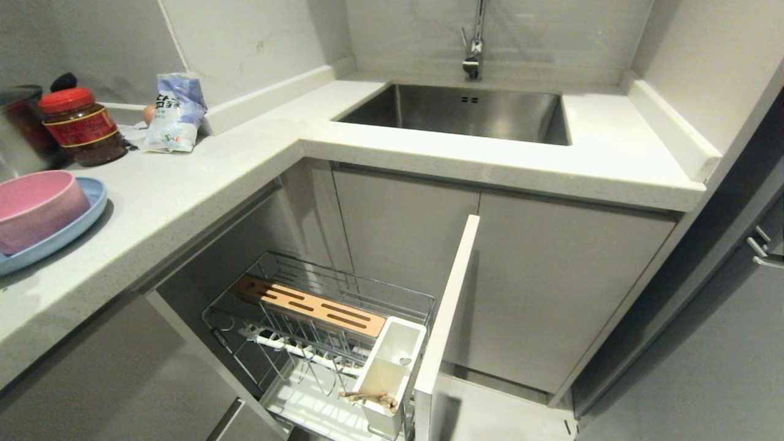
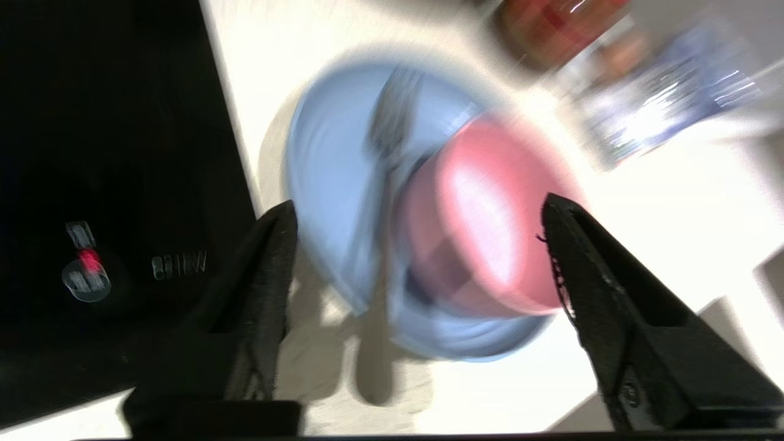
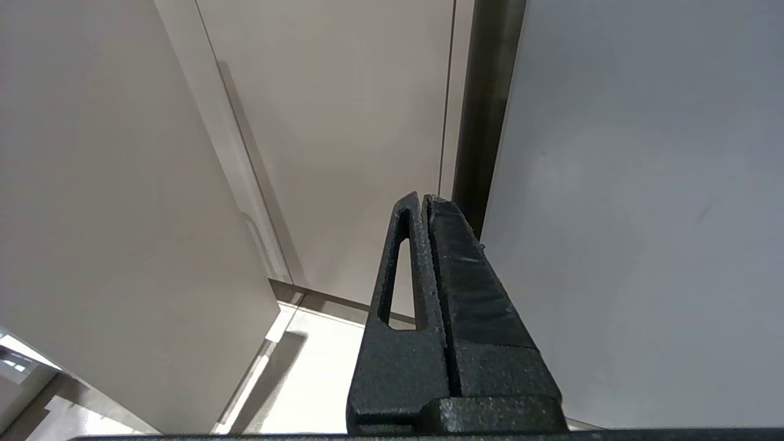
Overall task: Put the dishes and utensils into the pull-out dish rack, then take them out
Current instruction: Take the chopsticks out of the cupboard
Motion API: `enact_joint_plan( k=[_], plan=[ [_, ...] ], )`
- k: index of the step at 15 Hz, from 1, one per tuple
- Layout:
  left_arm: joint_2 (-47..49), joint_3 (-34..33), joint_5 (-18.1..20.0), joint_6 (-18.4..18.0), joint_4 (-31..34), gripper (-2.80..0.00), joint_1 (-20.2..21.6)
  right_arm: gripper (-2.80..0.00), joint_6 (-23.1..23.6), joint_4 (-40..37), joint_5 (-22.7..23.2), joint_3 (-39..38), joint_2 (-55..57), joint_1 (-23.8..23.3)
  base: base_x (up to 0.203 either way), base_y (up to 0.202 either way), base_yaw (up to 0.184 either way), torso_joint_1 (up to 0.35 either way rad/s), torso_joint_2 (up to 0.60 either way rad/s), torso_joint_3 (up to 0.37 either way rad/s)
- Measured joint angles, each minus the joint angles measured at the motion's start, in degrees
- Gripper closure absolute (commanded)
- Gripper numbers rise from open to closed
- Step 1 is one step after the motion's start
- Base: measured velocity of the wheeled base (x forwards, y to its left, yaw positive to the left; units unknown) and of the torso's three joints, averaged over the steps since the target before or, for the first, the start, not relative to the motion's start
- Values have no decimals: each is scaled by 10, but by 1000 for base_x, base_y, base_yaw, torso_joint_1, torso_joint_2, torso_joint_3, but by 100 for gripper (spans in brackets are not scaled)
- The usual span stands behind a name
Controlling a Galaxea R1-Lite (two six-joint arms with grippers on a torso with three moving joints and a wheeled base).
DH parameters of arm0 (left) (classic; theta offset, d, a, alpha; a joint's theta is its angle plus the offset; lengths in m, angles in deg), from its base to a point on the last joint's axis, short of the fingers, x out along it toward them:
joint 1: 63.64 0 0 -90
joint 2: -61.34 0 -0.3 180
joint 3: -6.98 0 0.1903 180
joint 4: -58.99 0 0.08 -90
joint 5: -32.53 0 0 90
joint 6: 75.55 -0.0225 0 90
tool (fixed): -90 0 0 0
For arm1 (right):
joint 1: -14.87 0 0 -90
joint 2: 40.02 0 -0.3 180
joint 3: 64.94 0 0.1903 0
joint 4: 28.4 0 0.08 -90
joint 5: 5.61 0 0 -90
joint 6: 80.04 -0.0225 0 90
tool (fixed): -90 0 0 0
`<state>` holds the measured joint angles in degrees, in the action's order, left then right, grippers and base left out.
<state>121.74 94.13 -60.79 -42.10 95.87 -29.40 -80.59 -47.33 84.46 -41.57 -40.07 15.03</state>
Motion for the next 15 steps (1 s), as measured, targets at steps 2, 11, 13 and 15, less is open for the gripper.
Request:
enact_joint_plan(
  k=[2,11,13,15],
  plan=[
    [-27,38,-5,-24,0,0,2,0,0,0,0,0,0,0,0,0,0,0,0,0],
    [-7,355,-93,-24,32,0,-233,0,0,0,0,0,0,0,0,0,0,0,0,0],
    [28,383,-124,6,60,0,-322,0,0,0,0,0,0,0,0,0,0,0,0,0],
    [66,399,-133,20,98,0,-407,0,0,0,0,0,0,0,0,0,0,0,0,0]
  ],
)
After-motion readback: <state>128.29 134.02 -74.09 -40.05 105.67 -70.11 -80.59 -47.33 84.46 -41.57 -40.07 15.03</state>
